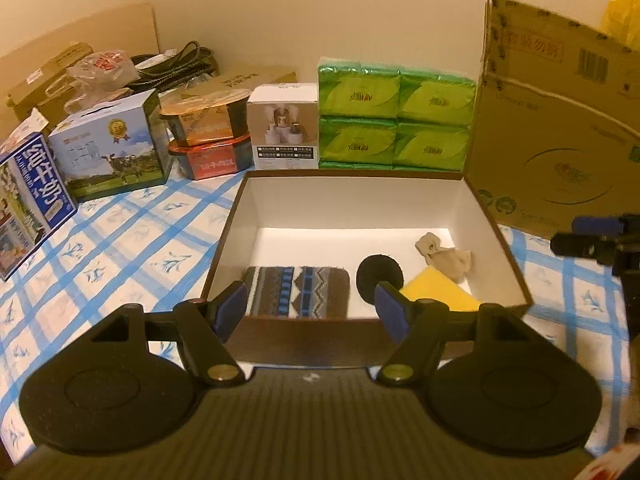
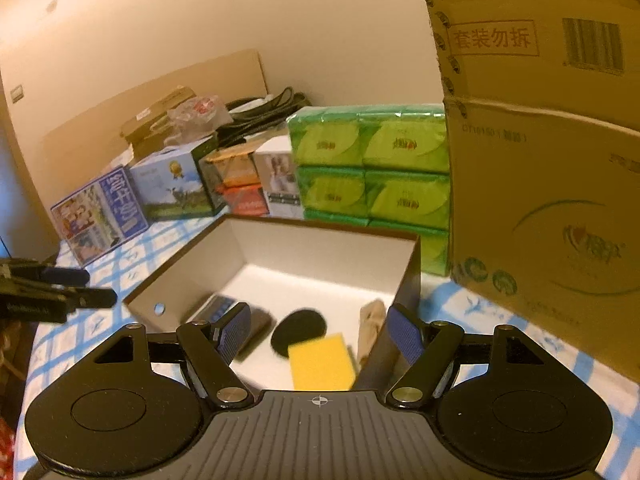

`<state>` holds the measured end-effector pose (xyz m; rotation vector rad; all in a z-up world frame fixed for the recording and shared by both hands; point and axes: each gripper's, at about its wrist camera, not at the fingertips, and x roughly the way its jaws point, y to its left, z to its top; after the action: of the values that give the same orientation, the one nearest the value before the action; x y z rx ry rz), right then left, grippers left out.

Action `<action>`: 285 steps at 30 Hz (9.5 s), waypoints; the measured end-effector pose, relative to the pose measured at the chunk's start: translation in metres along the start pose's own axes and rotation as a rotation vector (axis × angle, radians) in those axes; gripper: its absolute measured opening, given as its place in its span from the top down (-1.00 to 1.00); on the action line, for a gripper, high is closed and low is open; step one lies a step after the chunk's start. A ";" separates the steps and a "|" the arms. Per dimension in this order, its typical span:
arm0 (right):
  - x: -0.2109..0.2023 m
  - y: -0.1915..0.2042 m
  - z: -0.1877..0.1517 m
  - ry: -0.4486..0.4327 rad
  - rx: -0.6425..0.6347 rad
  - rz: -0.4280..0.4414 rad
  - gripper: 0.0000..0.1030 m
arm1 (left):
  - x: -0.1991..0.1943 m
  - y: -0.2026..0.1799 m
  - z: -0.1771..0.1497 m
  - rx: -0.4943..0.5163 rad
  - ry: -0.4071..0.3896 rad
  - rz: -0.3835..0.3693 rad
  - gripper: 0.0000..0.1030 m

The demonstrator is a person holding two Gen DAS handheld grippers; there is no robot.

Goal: Organize soft objects
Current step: 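Release the black pad into the box with the left tool while the right tool drops the sock in, then withdraw both tools and move the left tool toward the grey cloth, then close the left tool on the grey cloth edge, then lift the grey cloth with the left tool while the right tool moves to the red packet, then grasp the red snack packet edge with the right tool while the left tool holds the cloth, then carry the grey cloth with the left tool while the right tool carries the packet to the box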

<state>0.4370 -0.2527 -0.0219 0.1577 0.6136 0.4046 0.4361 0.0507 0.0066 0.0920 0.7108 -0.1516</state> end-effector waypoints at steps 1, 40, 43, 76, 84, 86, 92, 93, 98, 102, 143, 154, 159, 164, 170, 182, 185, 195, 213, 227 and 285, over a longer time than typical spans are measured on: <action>-0.006 0.002 -0.004 0.003 0.005 0.008 -0.45 | -0.007 0.000 -0.003 -0.005 -0.005 -0.001 -0.34; -0.143 0.086 -0.116 0.111 0.056 0.049 -0.45 | -0.189 -0.007 -0.160 -0.079 0.016 0.030 -0.34; -0.147 0.090 -0.123 0.123 0.056 0.055 -0.45 | -0.194 -0.009 -0.165 -0.080 0.014 0.035 -0.34; -0.129 0.101 -0.188 0.302 0.115 0.043 -0.45 | -0.177 0.024 -0.261 -0.328 0.148 0.090 -0.33; -0.118 0.095 -0.194 0.338 0.135 0.014 -0.45 | -0.153 0.049 -0.277 -0.414 0.179 0.115 -0.32; -0.117 0.093 -0.195 0.344 0.140 0.006 -0.45 | -0.148 0.054 -0.279 -0.434 0.173 0.110 -0.27; -0.117 0.087 -0.194 0.345 0.141 -0.024 -0.45 | -0.137 0.057 -0.279 -0.447 0.144 0.101 0.16; -0.118 0.086 -0.193 0.341 0.142 -0.030 -0.45 | -0.138 0.056 -0.278 -0.434 0.135 0.105 0.37; -0.123 0.075 -0.189 0.318 0.161 -0.057 -0.45 | -0.152 0.042 -0.271 -0.337 0.063 0.091 0.94; -0.130 0.066 -0.186 0.300 0.176 -0.077 -0.45 | -0.172 0.021 -0.261 -0.238 -0.022 0.031 0.95; -0.149 0.032 -0.202 0.309 0.258 -0.135 -0.45 | -0.075 -0.016 -0.267 -0.182 0.265 -0.201 -0.06; -0.140 0.023 -0.207 0.336 0.281 -0.150 -0.45 | -0.051 -0.036 -0.268 -0.157 0.306 -0.236 0.78; -0.139 0.024 -0.208 0.336 0.279 -0.140 -0.45 | -0.069 -0.042 -0.262 -0.154 0.248 -0.232 0.92; -0.134 0.027 -0.206 0.321 0.275 -0.117 -0.45 | -0.100 -0.040 -0.243 -0.183 0.148 -0.232 0.92; -0.118 0.029 -0.195 0.283 0.285 -0.069 -0.45 | -0.125 -0.039 -0.203 -0.162 0.010 -0.178 0.93; -0.057 0.005 -0.179 0.234 0.404 0.016 -0.45 | -0.093 -0.024 -0.163 -0.171 -0.021 -0.045 0.93; -0.038 -0.007 -0.184 0.253 0.452 0.002 -0.44 | -0.080 -0.020 -0.165 -0.177 0.006 -0.024 0.93; -0.004 -0.030 -0.196 0.203 0.545 0.018 -0.23 | -0.047 -0.018 -0.180 -0.167 0.073 0.017 0.93; 0.022 -0.012 -0.196 0.247 0.579 0.140 0.28 | -0.034 -0.010 -0.185 -0.179 0.091 0.021 0.93; 0.036 0.001 -0.191 0.244 0.607 0.208 0.34 | -0.027 -0.006 -0.191 -0.177 0.106 0.027 0.93; -0.027 0.021 0.010 0.017 0.299 0.229 0.96 | -0.064 -0.001 -0.004 0.038 -0.192 0.034 0.93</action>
<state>0.4159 -0.2447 0.0061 0.5139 0.6734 0.5339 0.3854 0.0572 0.0456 0.1244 0.5151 -0.1394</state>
